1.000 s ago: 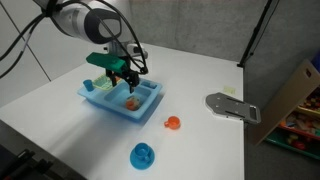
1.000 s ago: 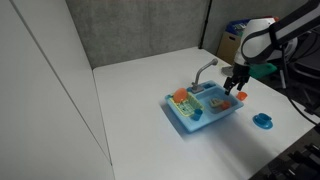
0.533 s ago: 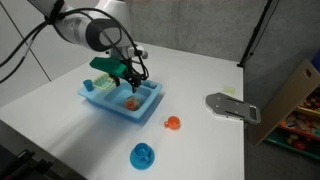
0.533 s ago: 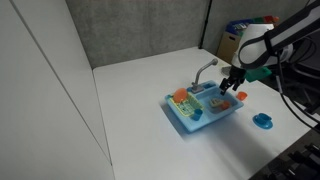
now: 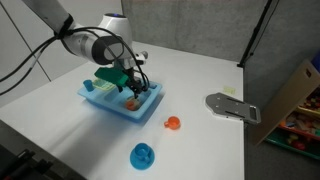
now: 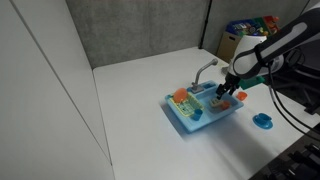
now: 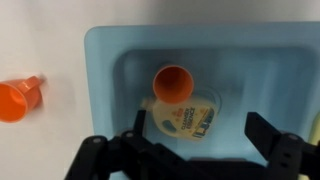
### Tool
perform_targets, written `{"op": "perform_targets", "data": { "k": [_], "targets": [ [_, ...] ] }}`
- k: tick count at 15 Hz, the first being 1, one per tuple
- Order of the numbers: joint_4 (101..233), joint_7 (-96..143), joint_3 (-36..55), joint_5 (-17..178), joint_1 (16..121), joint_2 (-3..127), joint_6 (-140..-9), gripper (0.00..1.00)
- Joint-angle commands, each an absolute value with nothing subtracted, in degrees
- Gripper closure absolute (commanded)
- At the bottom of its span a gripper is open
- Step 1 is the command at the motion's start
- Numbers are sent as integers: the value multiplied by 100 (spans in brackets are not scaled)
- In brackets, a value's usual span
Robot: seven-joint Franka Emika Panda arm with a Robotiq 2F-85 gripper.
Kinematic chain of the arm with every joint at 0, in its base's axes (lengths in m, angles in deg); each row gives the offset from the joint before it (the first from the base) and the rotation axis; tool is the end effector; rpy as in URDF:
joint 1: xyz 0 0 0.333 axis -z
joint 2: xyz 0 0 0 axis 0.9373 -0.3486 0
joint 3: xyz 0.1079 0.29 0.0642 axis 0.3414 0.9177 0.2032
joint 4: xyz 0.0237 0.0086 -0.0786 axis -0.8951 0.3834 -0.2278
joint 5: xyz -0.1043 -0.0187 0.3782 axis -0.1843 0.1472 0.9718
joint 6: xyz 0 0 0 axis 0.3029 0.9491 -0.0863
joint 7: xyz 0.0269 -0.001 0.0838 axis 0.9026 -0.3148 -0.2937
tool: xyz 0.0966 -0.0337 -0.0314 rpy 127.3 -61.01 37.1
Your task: Remove the orange cup from the sink and put it on the countertop next to blue cup
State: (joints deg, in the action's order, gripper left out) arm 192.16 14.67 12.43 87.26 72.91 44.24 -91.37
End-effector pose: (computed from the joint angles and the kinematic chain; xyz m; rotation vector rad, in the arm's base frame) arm 0.5848 -0.0462 0.1416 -3.1189 0.0952 0.0064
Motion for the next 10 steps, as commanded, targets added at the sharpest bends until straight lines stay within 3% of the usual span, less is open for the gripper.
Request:
{"op": "perform_targets", "data": {
  "k": [1, 10],
  "targets": [
    [19004, 1598, 1263, 8762, 7368, 4208, -9219, 0],
    [18918, 1523, 1321, 8783, 7492, 3903, -9268, 0]
  ]
}}
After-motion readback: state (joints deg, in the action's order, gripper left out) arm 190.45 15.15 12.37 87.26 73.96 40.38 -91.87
